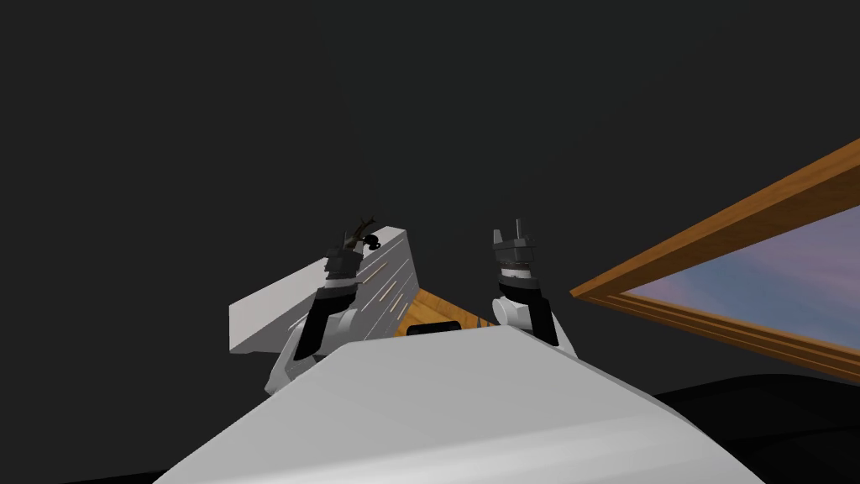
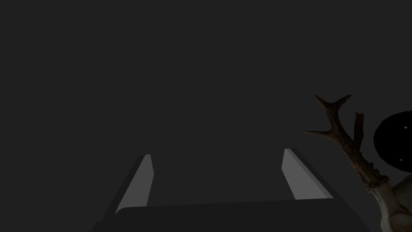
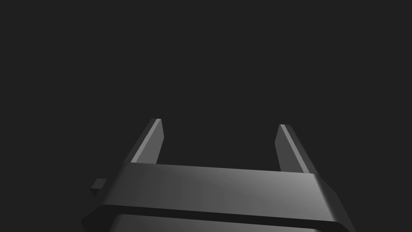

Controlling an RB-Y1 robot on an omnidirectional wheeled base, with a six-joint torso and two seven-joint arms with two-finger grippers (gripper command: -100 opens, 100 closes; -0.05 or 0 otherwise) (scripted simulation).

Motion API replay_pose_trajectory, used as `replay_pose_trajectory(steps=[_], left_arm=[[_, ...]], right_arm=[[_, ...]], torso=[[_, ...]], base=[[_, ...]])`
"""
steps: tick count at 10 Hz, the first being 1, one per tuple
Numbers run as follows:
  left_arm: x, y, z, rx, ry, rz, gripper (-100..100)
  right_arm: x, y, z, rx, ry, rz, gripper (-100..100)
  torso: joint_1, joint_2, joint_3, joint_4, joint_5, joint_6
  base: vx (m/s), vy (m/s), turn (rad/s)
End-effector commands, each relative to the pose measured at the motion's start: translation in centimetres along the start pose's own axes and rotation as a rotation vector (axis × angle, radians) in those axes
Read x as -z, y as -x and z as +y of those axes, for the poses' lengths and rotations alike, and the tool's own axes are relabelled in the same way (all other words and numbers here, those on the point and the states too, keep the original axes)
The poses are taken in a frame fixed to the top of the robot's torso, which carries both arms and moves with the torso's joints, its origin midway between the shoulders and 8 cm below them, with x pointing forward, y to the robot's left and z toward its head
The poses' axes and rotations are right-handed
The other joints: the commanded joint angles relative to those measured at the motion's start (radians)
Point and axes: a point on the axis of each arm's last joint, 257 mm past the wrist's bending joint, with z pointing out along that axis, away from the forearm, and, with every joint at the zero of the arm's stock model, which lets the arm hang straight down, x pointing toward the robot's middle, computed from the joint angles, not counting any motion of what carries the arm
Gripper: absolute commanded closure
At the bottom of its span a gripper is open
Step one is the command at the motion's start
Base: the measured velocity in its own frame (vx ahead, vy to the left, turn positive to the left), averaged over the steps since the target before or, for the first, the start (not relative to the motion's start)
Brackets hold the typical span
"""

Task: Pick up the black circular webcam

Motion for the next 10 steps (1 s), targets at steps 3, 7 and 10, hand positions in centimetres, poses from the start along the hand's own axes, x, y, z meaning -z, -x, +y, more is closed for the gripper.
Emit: replay_pose_trajectory(steps=[3,7,10], left_arm=[[-0.7,0.9,1.9,-0.007,0.082,0.004,-100],[-2.0,2.1,3.2,-0.021,0.141,0.012,-100],[-2.5,2.9,4.4,-0.028,0.194,0.012,-100]], right_arm=[[0.0,0.0,0.0,0.0,0.0,0.0,0],[0.0,0.0,0.0,0.0,0.0,0.0,0],[0.0,0.0,0.0,0.0,0.0,0.0,0]], torso=[[0.0,0.0,0.0,0.0,0.0,0.0],[0.0,0.0,0.0,0.0,0.0,0.0],[0.0,0.0,0.0,0.0,0.0,0.0]], base=[[0.004,-0.01,0.003],[0.002,-0.006,0.003],[0.001,-0.005,0.002]])
